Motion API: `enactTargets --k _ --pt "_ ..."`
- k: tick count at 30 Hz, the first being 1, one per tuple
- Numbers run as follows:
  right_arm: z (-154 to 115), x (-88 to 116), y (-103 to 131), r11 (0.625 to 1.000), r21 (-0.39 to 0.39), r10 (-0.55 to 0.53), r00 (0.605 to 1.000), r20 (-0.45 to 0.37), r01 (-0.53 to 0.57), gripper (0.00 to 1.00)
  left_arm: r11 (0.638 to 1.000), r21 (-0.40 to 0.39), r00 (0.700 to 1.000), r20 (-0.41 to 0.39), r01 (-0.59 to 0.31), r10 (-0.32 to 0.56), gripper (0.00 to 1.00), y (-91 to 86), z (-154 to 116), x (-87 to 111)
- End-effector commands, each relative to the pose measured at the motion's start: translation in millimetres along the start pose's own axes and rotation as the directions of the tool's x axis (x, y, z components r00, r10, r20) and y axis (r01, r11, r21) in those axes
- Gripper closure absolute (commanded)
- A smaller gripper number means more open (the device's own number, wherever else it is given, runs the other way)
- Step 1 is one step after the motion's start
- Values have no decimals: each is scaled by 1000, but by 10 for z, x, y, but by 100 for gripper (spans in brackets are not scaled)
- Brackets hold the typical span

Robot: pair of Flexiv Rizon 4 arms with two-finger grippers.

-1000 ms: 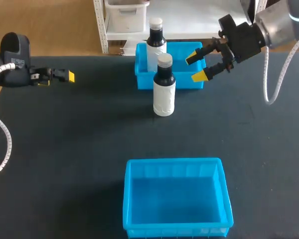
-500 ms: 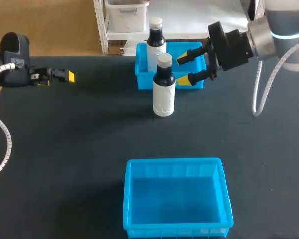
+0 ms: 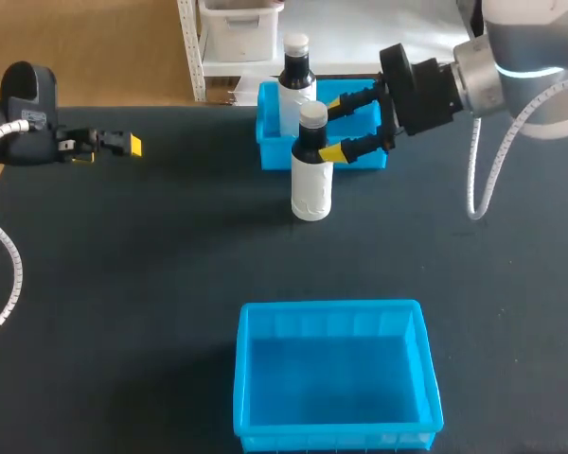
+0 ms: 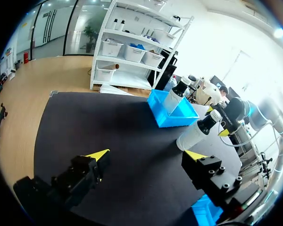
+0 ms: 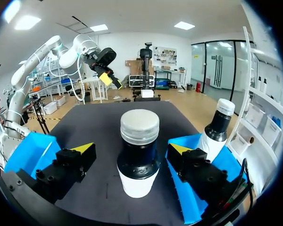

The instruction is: Pick up the bottle, and place it in the far bin if it is heavy, or in the near bin if it is light.

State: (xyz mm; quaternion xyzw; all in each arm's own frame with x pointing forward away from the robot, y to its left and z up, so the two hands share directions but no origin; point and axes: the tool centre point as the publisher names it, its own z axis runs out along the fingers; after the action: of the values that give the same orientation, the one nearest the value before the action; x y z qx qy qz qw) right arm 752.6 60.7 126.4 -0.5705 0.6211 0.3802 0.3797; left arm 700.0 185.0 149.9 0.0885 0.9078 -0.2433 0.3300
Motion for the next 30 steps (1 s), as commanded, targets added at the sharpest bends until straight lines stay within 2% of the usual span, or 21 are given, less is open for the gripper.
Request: enactTargets --k 1,10,11,12,13,18,20,21,22,28,30 --pt "101 3 -103 1000 -24 3 1000 5 -3 0 1000 0 1000 0 0 0 0 0 0 0" --pt "151 -4 -100 1000 -24 18 999 26 -18 0 1000 0 1000 0 0 0 0 0 0 0" --pt "152 -5 -99 1000 -24 18 999 29 -18 5 1000 0 1000 0 0 0 0 0 0 0" --pt "152 -7 -95 1000 -25 18 999 31 -17 31 1000 0 1000 0 0 0 0 0 0 0" --pt "152 -10 -92 1000 -25 17 999 32 -16 35 1000 0 1000 0 0 0 0 0 0 0" --pt "156 -15 -74 999 -33 20 999 37 -19 26 1000 0 1000 0 0 0 0 0 0 0" --pt "166 -16 -65 999 -37 21 999 38 -20 28 1000 0 1000 0 0 0 0 0 0 0" --pt "168 -16 -62 999 -39 22 999 40 -20 31 1000 0 1000 0 0 0 0 0 0 0" --pt "169 -17 -60 999 -39 22 999 42 -20 50 1000 0 1000 0 0 0 0 0 0 0" --pt "157 -18 -55 999 -39 24 999 48 -23 61 1000 0 1000 0 0 0 0 0 0 0" --pt "147 -24 -48 999 -38 24 999 49 -22 68 1000 0 1000 0 0 0 0 0 0 0"
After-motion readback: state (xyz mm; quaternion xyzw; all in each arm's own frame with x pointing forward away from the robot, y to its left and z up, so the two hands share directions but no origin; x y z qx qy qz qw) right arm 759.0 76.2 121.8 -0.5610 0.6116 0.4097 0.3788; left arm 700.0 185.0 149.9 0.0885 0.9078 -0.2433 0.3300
